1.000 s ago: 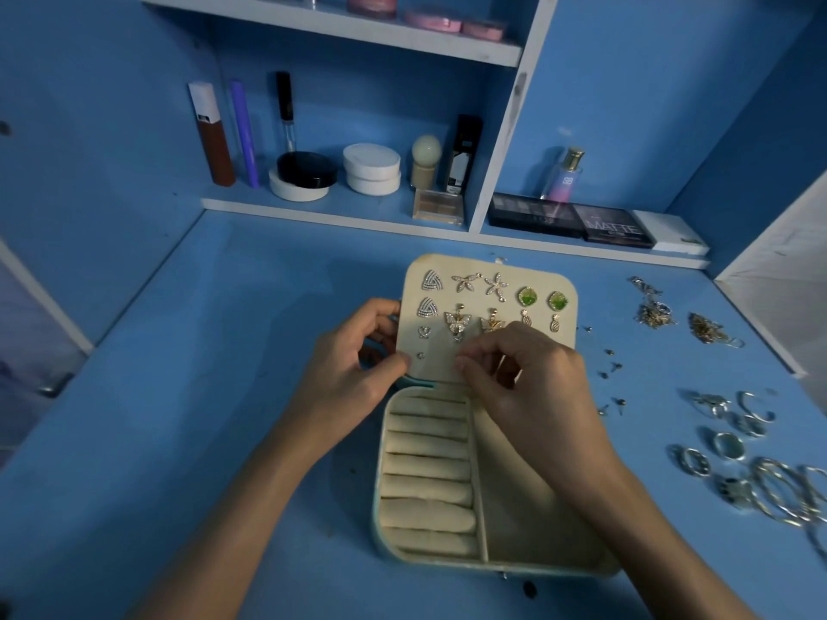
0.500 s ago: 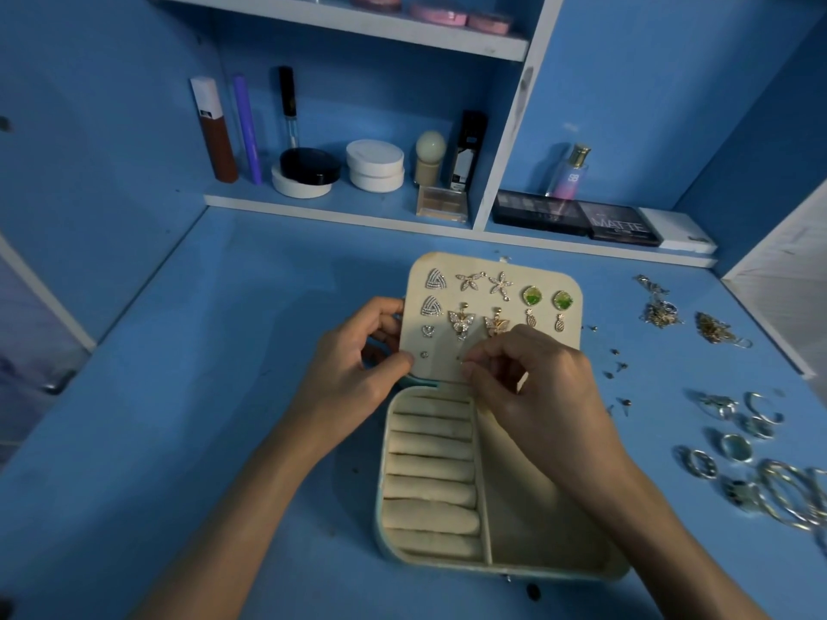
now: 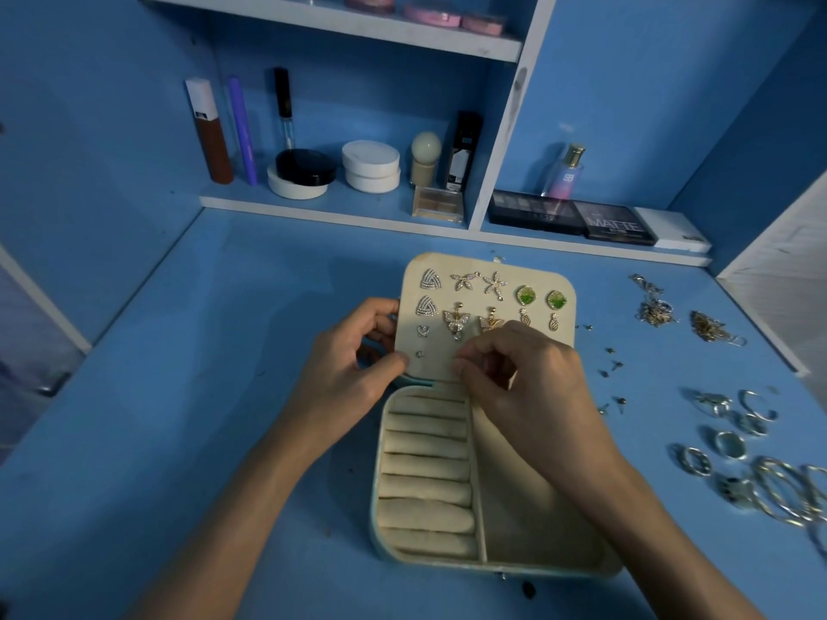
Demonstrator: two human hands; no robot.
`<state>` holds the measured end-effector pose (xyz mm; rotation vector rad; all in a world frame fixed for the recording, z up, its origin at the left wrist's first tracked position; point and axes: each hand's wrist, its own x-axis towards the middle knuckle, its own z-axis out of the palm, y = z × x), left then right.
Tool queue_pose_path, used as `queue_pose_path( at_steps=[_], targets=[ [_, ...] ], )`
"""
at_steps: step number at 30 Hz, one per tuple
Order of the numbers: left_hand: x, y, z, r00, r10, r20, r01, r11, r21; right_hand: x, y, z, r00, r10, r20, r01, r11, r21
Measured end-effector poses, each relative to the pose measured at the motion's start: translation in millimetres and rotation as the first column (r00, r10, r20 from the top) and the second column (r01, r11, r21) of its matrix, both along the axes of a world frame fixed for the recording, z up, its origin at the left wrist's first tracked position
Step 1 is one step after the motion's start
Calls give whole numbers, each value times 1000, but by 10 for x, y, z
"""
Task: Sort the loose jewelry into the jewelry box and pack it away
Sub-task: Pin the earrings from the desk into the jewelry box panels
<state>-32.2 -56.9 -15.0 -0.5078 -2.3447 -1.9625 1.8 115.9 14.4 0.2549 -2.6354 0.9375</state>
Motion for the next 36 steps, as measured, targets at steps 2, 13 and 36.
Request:
queue_pose_path(
  at_steps=[2,13,36],
  targets=[
    [-4,1,-4,1000,3,0,-3,1000,-3,-15,-9,11,1000,15,18,-15,1000,14],
    [-5,2,-6,1000,-1,10,1,1000,1,-40,18,-41,999,-18,-33,20,998,53],
    [-29,-1,-42,1000,-5,-15,6,1000,26,-672,1586,125,932,-261,251,186,940,286]
  ],
)
